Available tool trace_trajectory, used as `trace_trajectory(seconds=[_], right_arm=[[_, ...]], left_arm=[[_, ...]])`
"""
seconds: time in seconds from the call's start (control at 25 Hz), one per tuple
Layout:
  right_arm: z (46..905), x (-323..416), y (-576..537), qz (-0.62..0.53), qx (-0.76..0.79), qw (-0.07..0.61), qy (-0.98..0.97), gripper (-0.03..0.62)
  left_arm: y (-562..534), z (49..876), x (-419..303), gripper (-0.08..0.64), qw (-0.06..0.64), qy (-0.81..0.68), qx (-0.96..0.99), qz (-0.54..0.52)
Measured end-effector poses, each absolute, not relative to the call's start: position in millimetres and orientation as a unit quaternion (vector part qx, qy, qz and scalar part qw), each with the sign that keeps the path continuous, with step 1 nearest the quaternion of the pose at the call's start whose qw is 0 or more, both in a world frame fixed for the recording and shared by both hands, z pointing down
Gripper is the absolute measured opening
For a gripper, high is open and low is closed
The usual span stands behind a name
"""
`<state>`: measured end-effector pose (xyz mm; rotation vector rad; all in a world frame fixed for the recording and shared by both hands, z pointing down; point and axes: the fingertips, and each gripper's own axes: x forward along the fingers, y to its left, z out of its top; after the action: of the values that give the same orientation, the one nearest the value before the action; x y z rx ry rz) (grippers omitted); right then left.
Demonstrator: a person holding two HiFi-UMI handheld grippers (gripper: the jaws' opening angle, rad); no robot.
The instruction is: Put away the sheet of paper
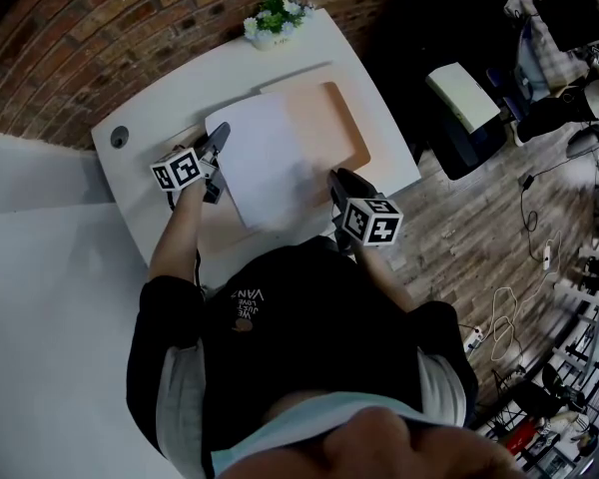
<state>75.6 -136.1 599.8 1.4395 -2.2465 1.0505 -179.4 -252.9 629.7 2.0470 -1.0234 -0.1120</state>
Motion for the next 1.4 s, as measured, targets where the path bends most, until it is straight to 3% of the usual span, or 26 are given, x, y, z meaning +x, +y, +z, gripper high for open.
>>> trace_trajectory(seconds=[1.4], right_arm=[[592, 81, -144, 0.356, 0.489, 0.124, -0.787, 0.089]], left_arm=[[-251, 645, -159, -0.002, 0.474, -0.434, 0.765, -0.025]])
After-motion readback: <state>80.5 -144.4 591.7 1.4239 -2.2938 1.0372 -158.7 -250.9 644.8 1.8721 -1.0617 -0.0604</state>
